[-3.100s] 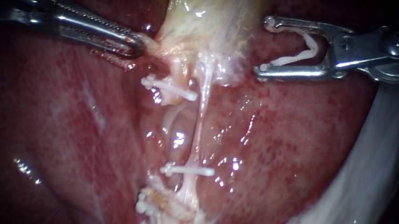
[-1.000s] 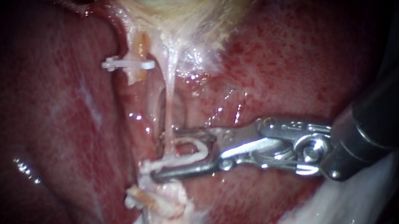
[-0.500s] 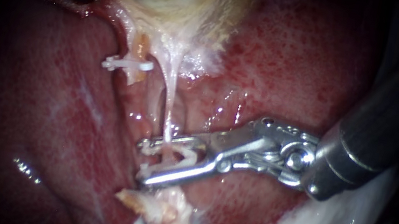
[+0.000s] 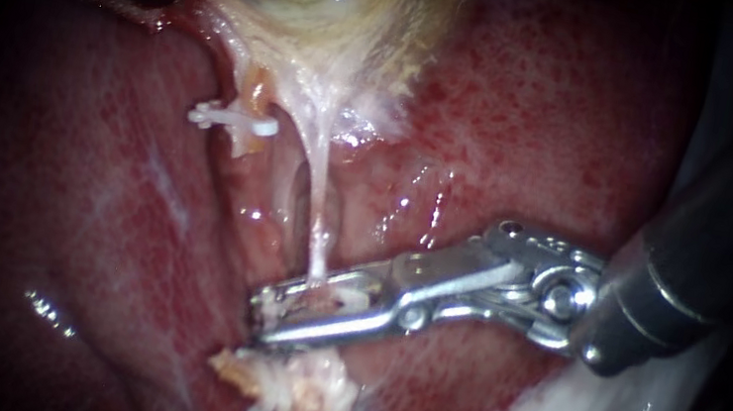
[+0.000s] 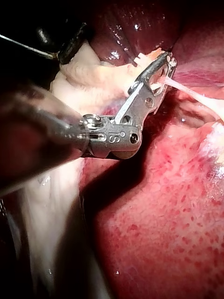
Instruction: Clipping second clip right tube
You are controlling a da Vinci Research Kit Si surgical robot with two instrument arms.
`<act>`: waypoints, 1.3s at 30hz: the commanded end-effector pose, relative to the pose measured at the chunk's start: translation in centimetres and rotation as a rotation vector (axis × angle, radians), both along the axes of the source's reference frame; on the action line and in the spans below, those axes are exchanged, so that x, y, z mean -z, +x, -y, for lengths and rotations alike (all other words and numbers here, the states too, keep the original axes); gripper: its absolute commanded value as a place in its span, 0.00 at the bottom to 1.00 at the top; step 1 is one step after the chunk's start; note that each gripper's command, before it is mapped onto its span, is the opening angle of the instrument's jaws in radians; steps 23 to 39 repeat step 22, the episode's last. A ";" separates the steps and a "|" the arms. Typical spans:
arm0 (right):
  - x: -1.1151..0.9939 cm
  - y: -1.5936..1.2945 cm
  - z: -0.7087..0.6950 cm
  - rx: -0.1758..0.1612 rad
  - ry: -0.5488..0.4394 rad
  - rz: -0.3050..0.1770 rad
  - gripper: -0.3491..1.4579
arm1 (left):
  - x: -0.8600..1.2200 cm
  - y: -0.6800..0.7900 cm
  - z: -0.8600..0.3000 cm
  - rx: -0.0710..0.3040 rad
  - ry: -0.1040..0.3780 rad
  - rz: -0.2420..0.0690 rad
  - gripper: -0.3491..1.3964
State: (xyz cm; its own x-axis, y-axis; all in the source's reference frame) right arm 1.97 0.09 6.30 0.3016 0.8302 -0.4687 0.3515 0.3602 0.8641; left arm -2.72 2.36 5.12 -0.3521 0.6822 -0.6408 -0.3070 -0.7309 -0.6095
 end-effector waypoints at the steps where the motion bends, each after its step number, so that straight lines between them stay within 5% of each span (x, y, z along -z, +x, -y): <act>1: 0.00 0.00 0.00 0.000 0.000 0.000 0.03 | 0.00 0.00 0.00 0.000 0.000 0.000 0.00; 11: 0.02 -0.02 -0.01 0.008 0.056 0.037 0.00 | 0.00 0.00 0.00 0.000 0.000 0.000 0.00; 39: 0.00 -0.03 -0.02 0.009 0.056 0.036 0.00 | -0.01 0.00 -0.01 0.000 0.000 0.000 0.00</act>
